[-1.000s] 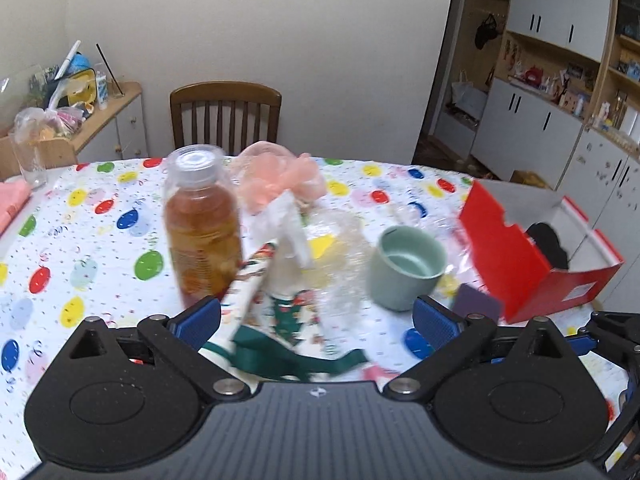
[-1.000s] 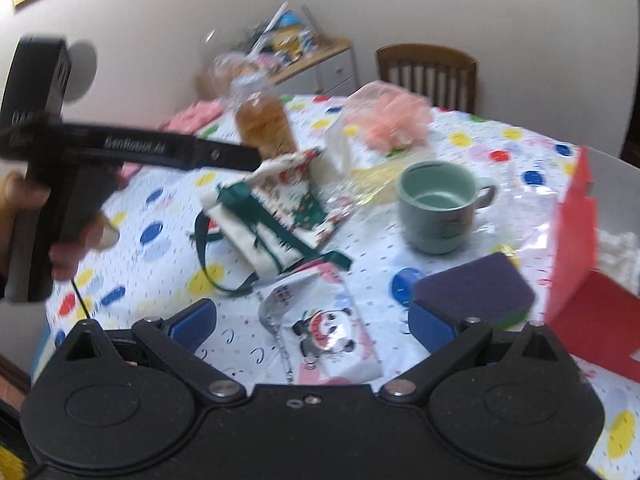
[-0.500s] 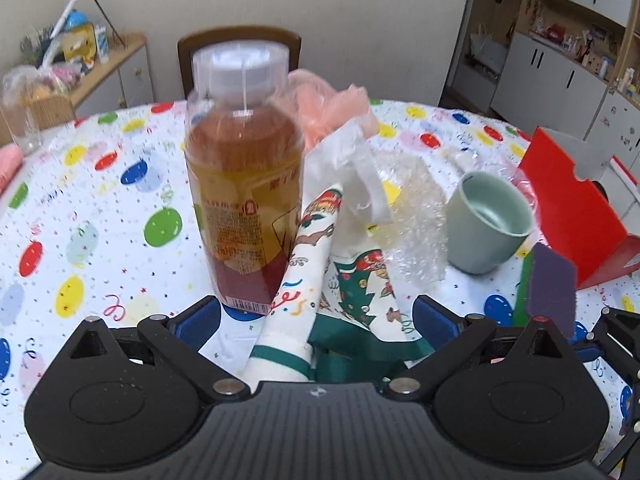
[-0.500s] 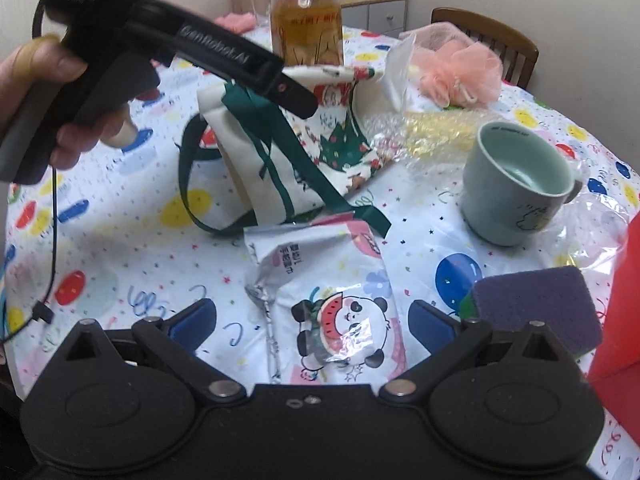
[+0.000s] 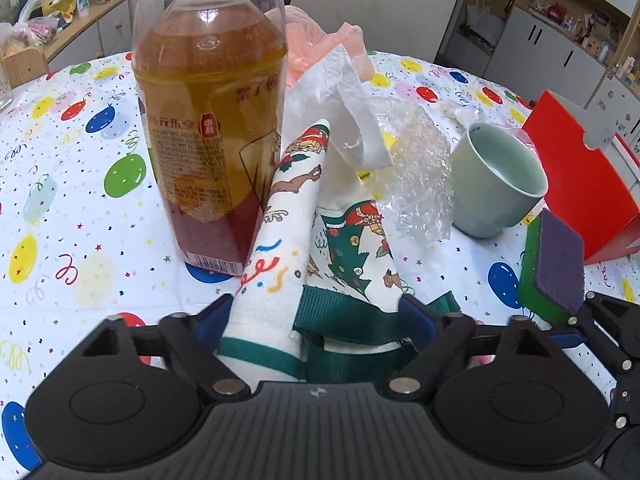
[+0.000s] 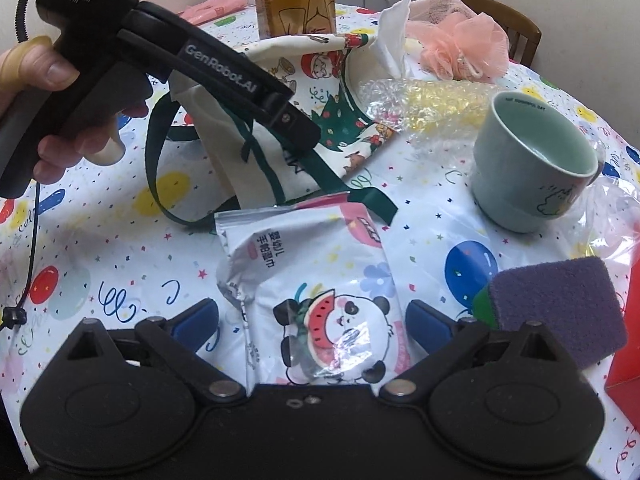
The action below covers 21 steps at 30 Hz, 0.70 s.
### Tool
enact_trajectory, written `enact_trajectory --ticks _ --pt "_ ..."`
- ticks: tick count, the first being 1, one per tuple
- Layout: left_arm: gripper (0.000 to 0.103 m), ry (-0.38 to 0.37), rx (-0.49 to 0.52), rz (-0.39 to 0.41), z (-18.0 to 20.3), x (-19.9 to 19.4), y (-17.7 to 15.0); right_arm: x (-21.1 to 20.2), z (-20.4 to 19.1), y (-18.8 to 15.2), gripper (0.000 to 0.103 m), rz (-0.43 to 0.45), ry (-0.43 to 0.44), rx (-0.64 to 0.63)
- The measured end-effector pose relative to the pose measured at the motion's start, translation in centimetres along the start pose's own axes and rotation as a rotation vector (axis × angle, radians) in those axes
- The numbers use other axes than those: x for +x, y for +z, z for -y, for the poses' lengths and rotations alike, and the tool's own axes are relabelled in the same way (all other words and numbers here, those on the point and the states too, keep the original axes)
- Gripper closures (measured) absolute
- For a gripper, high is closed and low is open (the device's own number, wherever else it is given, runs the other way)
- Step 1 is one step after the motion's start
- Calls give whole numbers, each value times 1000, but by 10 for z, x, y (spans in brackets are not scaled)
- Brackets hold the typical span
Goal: Organize soft objects
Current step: 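Grasp the panda snack bag with the right gripper while the left gripper grasps the Christmas tote bag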
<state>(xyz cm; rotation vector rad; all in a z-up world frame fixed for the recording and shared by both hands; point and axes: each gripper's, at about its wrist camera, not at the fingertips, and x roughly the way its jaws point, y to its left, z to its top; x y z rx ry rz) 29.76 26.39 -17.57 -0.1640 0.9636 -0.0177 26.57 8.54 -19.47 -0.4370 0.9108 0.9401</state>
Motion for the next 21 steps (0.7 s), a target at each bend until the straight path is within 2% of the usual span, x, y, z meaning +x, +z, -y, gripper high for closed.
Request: enact_trajectory --ticks 2,5,10,16,21 --pt "40 6 4 2 1 0 0 2 -2 0 11 -5 -9 -5" --pt "50 11 7 4 2 -1 0 2 -4 1 15 -6 -29 -19" --pt "67 18 -7 19 3 -8 1 -1 -6 -1 22 -5 -41 -26" --pt "85 43 40 59 15 -18 -2 -9 -6 -4 30 3 -55 -13" --pt "92 66 80 88 27 -28 -4 -27 2 -5 35 37 -39 68"
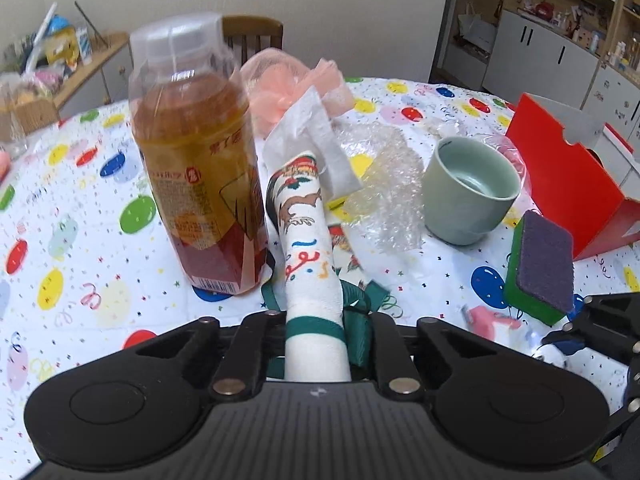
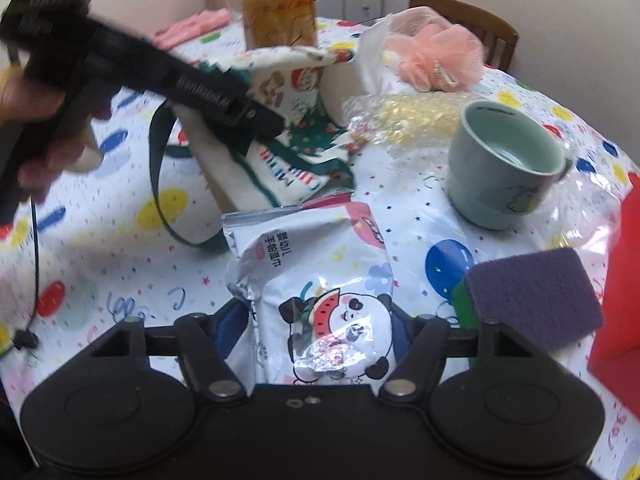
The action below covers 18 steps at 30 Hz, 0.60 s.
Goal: Organize soft objects
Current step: 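Grasp the panda snack bag with the right gripper while the left gripper grasps the Christmas tote bag, then carry the snack bag and tote bag with both grippers over the red box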
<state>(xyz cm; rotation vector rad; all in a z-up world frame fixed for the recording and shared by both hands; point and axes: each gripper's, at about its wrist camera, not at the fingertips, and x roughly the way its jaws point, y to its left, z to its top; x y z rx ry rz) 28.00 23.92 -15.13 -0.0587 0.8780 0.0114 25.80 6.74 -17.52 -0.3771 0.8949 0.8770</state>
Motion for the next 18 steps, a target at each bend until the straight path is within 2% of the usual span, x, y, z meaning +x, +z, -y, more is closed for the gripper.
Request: enact_trajectory --ticks 6,18 --pt "94 -3 27 46 10 -19 -2 -28 6 3 38 23 -31 72" --pt "95 -48 2 86 29 -75 7 -101 21 4 38 58 -53 166"
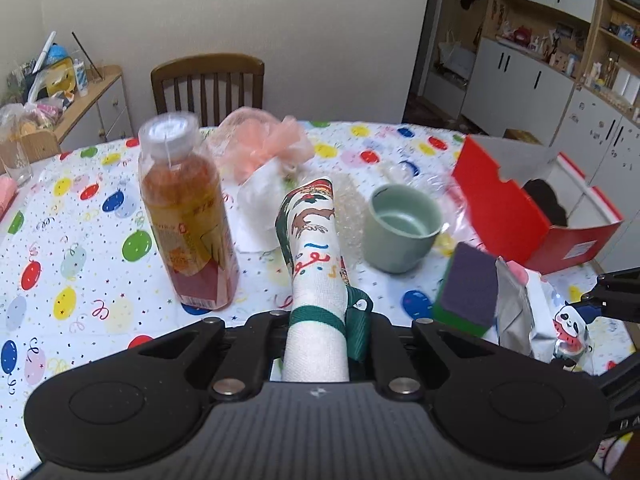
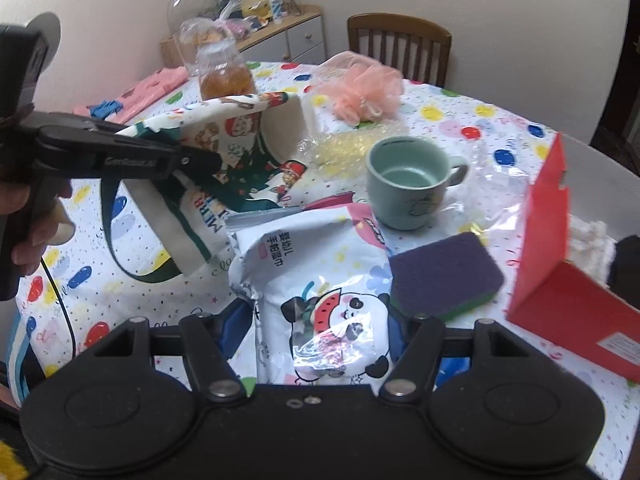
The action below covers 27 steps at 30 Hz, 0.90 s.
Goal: Organize soft objects
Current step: 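Carry the snack bag and tote bag with both grippers over the red box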
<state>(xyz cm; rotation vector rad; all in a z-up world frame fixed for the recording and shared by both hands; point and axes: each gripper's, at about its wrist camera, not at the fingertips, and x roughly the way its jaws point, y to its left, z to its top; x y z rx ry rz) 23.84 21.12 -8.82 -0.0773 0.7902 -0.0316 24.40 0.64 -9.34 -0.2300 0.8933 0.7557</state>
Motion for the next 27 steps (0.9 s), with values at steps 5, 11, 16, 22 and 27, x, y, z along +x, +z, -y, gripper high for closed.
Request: enact_trajectory --ticks 5,11,16,22,27 --pt "95 -32 -16 21 13 -25 9 -29 17 -1 38 20 -8 54" --pt "95 -67 5 72 37 -48 20 -53 39 -1 38 50 -33 105" --pt "95 -122 12 103 61 -59 36 -72 60 2 38 78 -51 131" --pt "95 -159 56 150 101 -60 61 -92 98 4 38 113 -79 167" --pt "95 -189 78 174 138 -53 84 -103 134 3 38 135 -109 204"
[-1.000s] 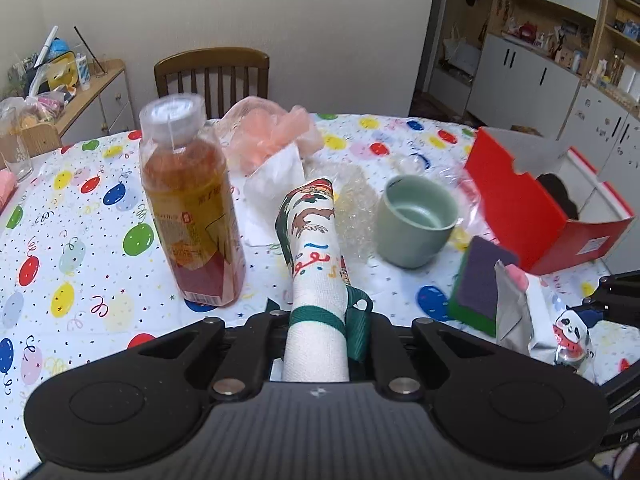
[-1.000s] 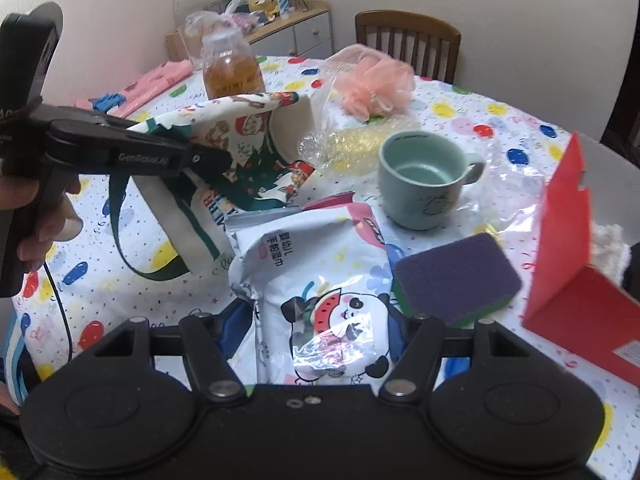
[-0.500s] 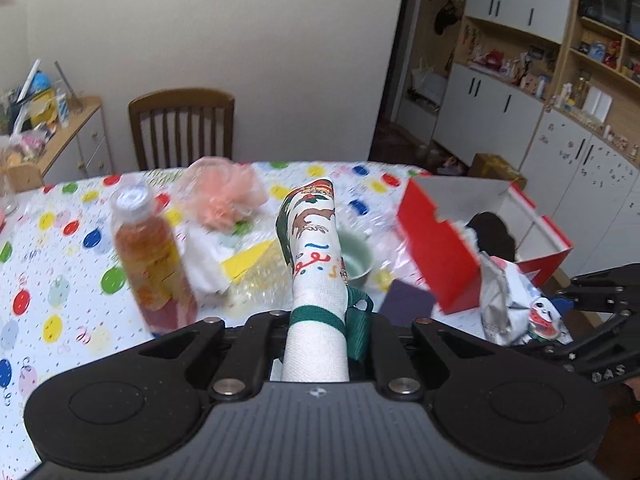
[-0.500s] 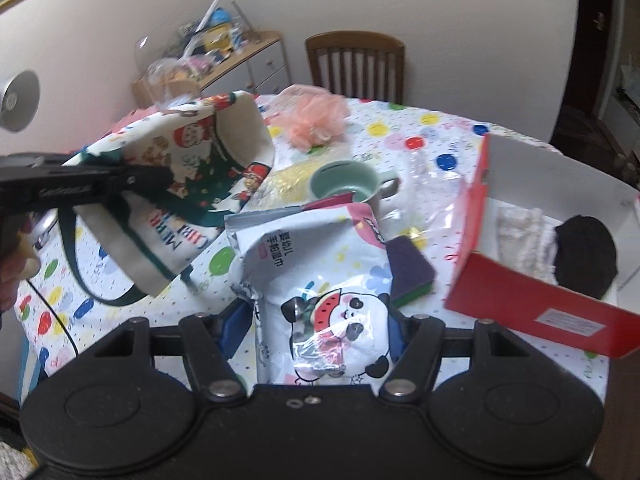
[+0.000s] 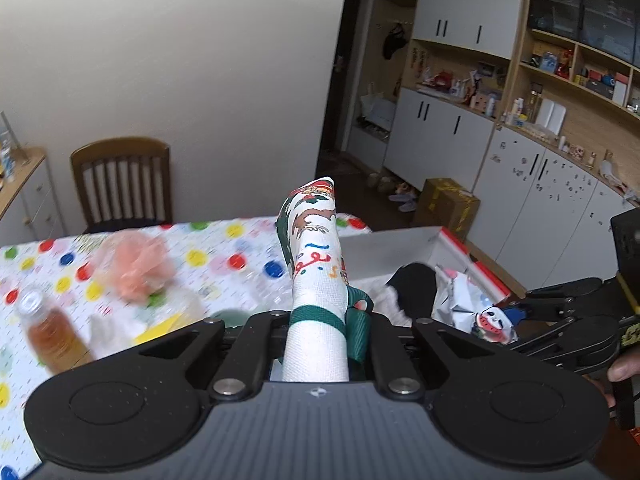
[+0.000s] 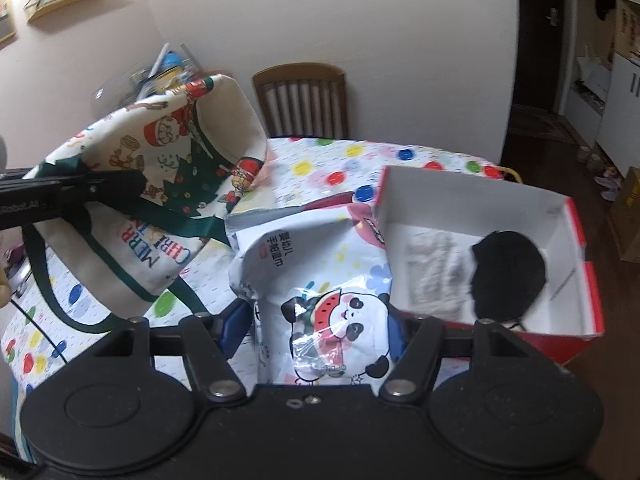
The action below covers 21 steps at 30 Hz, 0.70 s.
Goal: Organize soft objects
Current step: 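Carry the snack bag and tote bag with both grippers over the red box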
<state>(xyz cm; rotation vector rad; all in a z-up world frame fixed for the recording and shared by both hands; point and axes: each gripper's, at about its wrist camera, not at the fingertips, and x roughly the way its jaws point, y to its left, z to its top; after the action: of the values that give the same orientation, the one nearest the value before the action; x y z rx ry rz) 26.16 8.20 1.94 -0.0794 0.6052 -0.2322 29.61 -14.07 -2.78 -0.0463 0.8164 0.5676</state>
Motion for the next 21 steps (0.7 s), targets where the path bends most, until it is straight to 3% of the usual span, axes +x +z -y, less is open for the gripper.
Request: enact_trajectory --ticks 12,21 --pt "95 -42 49 33 76 61 57 -1 92 20 38 -1 -70 65" --pt "95 -42 67 44 125 118 76 11 148 31 38 -16 -121 85"
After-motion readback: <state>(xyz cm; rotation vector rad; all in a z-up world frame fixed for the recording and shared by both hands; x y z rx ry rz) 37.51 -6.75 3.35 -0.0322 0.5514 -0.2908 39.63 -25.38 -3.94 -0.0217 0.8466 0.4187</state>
